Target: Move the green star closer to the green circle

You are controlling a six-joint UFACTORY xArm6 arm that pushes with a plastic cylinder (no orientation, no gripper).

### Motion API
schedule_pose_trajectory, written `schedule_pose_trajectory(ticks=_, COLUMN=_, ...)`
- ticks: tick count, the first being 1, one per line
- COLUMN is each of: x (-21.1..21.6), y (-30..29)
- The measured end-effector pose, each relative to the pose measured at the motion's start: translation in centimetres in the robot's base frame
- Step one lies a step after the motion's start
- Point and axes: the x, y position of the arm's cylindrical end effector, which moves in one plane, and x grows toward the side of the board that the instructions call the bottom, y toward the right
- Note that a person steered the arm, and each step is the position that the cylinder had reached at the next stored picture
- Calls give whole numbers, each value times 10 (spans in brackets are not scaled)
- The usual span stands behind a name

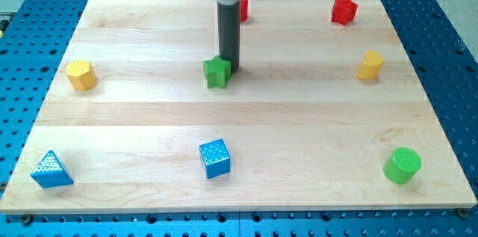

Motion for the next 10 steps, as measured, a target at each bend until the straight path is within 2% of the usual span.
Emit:
schedule_pose_trajectory(ticks=2, x=-24, y=-116)
schedule_pose_trajectory(ticks=3, x=-21, y=-106)
schedule_pose_trajectory(ticks=4, x=-5, y=-75)
schedule_pose_trajectory(ticks=6, x=61, y=-5)
schedule_pose_trajectory(ticks=9, x=158, y=131)
schedule_pose_trajectory(ticks=10, x=173, y=147)
